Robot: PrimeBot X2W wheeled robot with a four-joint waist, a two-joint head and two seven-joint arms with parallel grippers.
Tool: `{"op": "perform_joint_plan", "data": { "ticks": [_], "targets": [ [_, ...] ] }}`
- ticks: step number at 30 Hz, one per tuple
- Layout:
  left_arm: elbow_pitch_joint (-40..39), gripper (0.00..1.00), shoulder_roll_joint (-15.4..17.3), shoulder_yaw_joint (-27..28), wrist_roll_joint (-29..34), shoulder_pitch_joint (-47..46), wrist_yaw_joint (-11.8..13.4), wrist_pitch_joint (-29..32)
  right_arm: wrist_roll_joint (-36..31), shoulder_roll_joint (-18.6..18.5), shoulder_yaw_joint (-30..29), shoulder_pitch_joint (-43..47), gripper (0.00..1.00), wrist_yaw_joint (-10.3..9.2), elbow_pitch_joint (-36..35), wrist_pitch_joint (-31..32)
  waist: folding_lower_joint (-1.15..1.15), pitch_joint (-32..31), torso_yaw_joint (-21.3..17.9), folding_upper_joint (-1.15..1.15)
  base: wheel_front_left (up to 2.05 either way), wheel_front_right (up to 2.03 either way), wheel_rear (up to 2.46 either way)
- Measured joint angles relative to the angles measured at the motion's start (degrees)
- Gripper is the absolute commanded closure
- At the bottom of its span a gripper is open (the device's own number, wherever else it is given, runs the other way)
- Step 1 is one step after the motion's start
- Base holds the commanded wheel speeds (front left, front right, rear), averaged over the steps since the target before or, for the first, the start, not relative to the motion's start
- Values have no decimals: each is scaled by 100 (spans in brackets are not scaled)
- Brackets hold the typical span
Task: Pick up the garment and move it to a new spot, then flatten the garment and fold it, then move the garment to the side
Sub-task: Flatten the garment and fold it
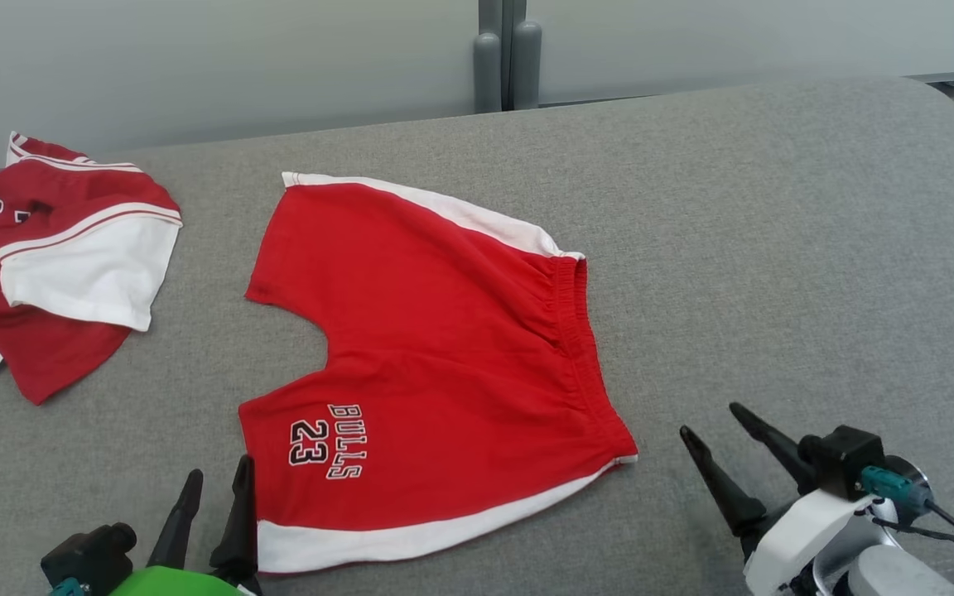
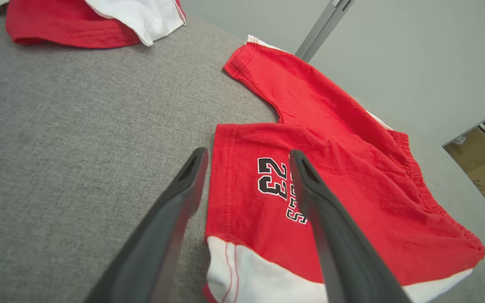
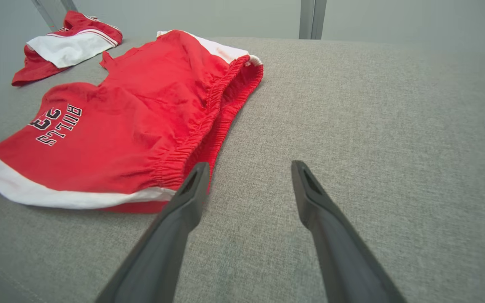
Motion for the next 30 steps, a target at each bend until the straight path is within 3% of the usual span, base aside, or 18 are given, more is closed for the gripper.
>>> {"op": "perform_joint_plan", "data": {
  "ticks": [10, 16, 30],
  "targets": [
    [-444, 0, -70, -12, 402, -349, 110, -7, -221, 134, -886, -298, 0, -436, -559, -2, 0, -241, -124, 0, 0, 0, 0],
    [-497, 0, -141, -42, 632, -448, 236, -7, -342, 252, -1289, -390, 0, -589, -732, -18, 0, -422, -123, 0, 0, 0, 0],
    [-583, 0, -163, 91, 1169, -498, 505, -8, -372, 790, -1449, -399, 0, -688, -680, -25, 0, -617, -43, 0, 0, 0, 0]
  ]
}}
